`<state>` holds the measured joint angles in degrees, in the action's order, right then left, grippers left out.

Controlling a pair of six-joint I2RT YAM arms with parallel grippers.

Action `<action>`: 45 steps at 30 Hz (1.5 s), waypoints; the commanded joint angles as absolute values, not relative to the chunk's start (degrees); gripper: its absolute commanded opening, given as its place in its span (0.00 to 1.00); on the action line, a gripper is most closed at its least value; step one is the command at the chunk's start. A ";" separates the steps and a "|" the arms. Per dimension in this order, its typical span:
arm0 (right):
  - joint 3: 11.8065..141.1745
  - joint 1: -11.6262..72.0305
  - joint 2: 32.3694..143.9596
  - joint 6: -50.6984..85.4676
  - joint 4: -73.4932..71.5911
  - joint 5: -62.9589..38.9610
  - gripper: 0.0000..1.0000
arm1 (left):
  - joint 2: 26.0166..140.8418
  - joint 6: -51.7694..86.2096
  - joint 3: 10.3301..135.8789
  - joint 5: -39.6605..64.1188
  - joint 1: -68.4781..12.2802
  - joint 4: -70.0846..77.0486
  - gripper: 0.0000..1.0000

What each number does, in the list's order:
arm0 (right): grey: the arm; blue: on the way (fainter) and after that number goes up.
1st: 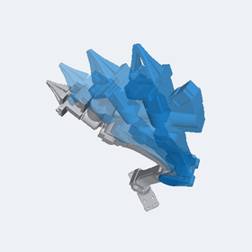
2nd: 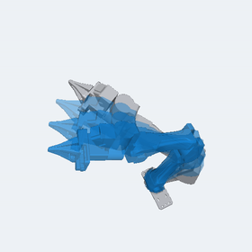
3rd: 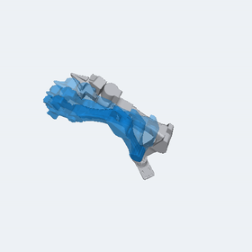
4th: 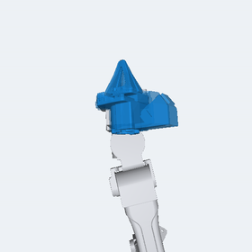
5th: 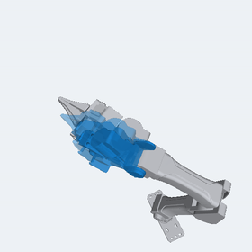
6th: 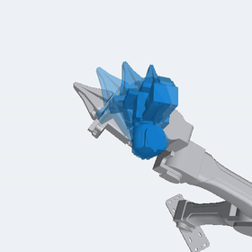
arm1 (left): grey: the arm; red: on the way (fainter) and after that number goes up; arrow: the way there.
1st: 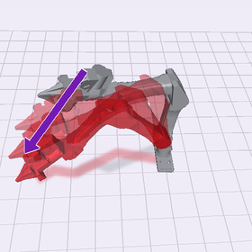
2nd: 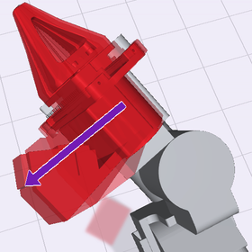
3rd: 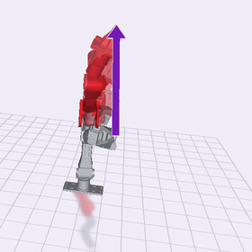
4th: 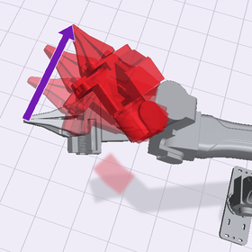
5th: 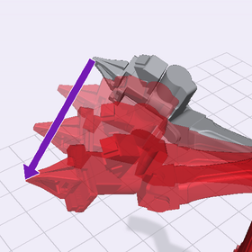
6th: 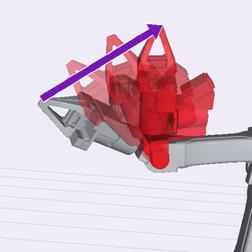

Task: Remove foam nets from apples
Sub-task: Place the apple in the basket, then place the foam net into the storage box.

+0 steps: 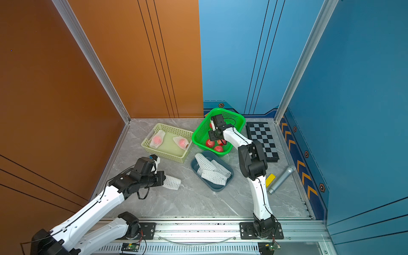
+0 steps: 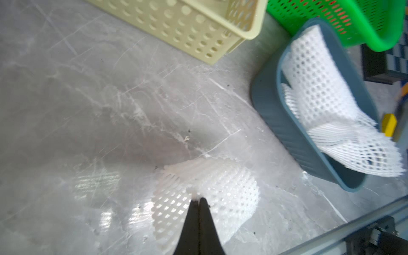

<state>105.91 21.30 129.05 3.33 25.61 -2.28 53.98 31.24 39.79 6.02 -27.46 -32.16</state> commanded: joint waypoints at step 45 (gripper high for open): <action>53.95 22.43 60.23 7.21 20.30 -1.06 0.86 | 94.01 30.91 70.26 27.41 -40.95 -0.07 0.00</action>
<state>55.24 21.91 62.78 6.09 21.82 -1.41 92.73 29.43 68.71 25.17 -40.27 -3.31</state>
